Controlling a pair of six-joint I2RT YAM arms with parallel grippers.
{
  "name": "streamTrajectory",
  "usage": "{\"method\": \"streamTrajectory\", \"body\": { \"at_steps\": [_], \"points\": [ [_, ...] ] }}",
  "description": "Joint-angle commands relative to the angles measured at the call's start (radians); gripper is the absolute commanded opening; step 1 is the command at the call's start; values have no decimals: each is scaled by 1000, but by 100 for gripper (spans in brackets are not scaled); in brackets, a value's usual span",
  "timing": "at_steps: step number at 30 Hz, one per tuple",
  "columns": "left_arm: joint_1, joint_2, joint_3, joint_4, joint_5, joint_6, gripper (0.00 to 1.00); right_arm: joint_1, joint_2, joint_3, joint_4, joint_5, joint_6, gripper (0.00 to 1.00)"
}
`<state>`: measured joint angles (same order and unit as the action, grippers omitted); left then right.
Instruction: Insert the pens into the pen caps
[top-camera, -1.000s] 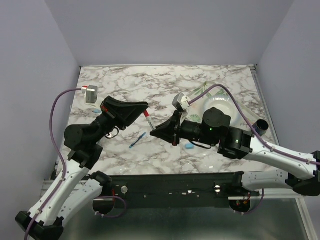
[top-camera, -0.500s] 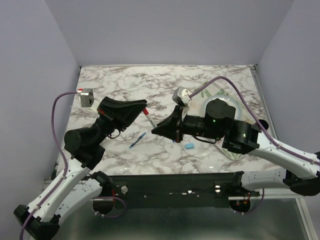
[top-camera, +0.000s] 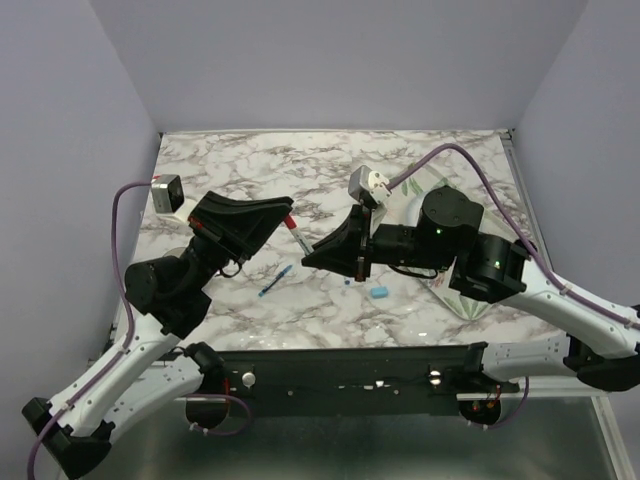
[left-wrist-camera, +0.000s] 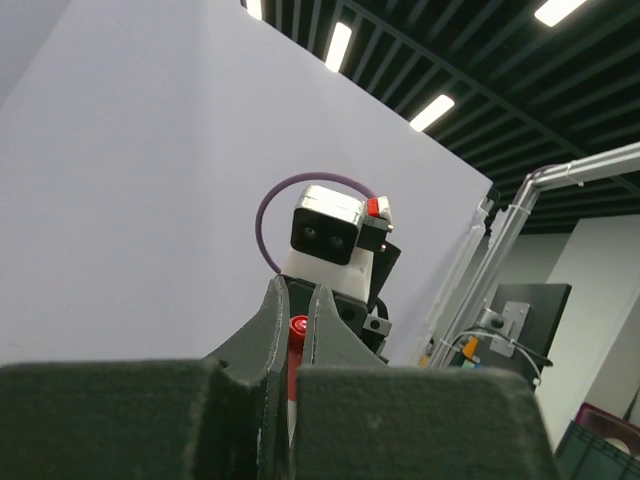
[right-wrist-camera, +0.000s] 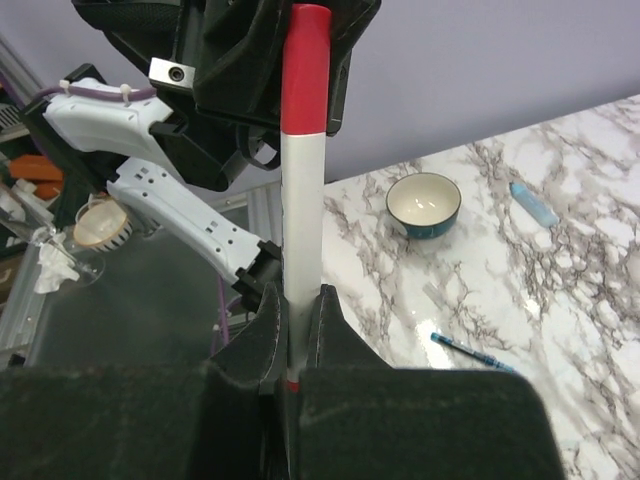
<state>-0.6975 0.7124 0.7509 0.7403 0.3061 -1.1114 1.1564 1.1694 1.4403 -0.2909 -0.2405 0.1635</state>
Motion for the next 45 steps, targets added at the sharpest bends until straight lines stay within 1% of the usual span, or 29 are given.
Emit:
{"method": "streamTrajectory", "body": {
  "at_steps": [1, 3, 7, 9, 10, 11, 12, 14, 15, 17, 18, 20, 21, 22, 23, 24, 25, 26, 29, 30, 31, 32, 34, 37, 38, 39, 40, 41, 45],
  "points": [
    [-132, 44, -61, -493, 254, 62, 0, -32, 21, 218, 535, 167, -64, 1],
    [-166, 47, -39, -553, 223, 100, 0, -34, 19, 215, 542, 182, -53, 1],
    [-189, 62, -36, -519, 208, 93, 0, -32, 3, 180, 564, 170, -41, 1],
    [-189, 52, -7, -538, 191, 99, 0, -34, -10, 152, 556, 155, -47, 1],
    [-189, 45, 20, -565, 179, 142, 0, -32, -23, 141, 549, 124, -51, 1],
    [-189, 36, 57, -660, 130, 172, 0, -32, -31, 117, 538, 106, -56, 1],
    [-189, 32, 138, -703, 105, 201, 0, -34, -34, 106, 497, 86, -70, 1],
    [-188, 33, 224, -802, 41, 275, 0, -32, -54, 63, 461, 26, -76, 1],
    [-188, 39, 328, -837, 22, 307, 10, -32, -65, -2, 444, 11, -76, 1],
    [-188, 62, 424, -905, -16, 378, 30, -34, -111, -79, 443, -19, -64, 1],
    [-188, 67, 502, -920, -60, 395, 44, -32, -128, -172, 456, -19, -33, 1],
    [-188, 85, 569, -968, -108, 453, 51, -32, -187, -271, 476, -6, 1, 1],
    [-188, 91, 628, -984, -143, 473, 59, -32, -210, -317, 495, 4, 42, 1],
    [-188, 97, 651, -1001, -157, 493, 70, -32, -230, -410, 495, 29, 62, 1],
    [-188, 111, 674, -1039, -171, 511, 74, -32, -249, -452, 496, 52, 79, 1],
    [-188, 119, 708, -1058, -179, 554, 89, -34, -289, -489, 486, 85, 123, 1],
    [-188, 125, 717, -1073, -196, 571, 96, -32, -300, -554, 471, 169, 148, 1],
    [-188, 131, 725, -1108, -209, 587, 99, -34, -312, -575, 452, 209, 166, 1],
    [-189, 128, 700, -1156, -298, 648, 99, -34, -304, -592, 297, 421, 249, 1],
    [-188, 119, 650, -1157, -338, 660, 99, -34, -294, -595, 206, 472, 314, 1],
    [-188, 108, 616, -1154, -369, 683, 99, -32, -260, -597, 176, 566, 347, 3],
    [-188, 81, 578, -1135, -431, 694, 99, -32, -240, -610, 155, 610, 379, 5],
    [-188, 50, 461, -1113, -485, 734, 99, -34, -159, -616, 116, 687, 464, 10],
    [-188, -17, 312, -1073, -614, 778, 99, -43, -42, -594, 122, 678, 493, 13],
    [-188, -63, 274, -1047, -648, 806, 99, -53, 55, -581, 122, 666, 498, 13],
    [-188, -91, 189, -1024, -701, 826, 99, -61, 100, -540, 113, 647, 513, 12],
    [-188, -120, 151, -998, -720, 844, 99, -67, 152, -519, 102, 632, 524, 11],
    [-188, -173, 122, -966, -737, 860, 99, -75, 230, -496, 89, 639, 539, 10],
    [-189, -286, 93, -969, -835, 886, 99, -113, 385, -434, 64, 627, 628, 9]
  ]
}}
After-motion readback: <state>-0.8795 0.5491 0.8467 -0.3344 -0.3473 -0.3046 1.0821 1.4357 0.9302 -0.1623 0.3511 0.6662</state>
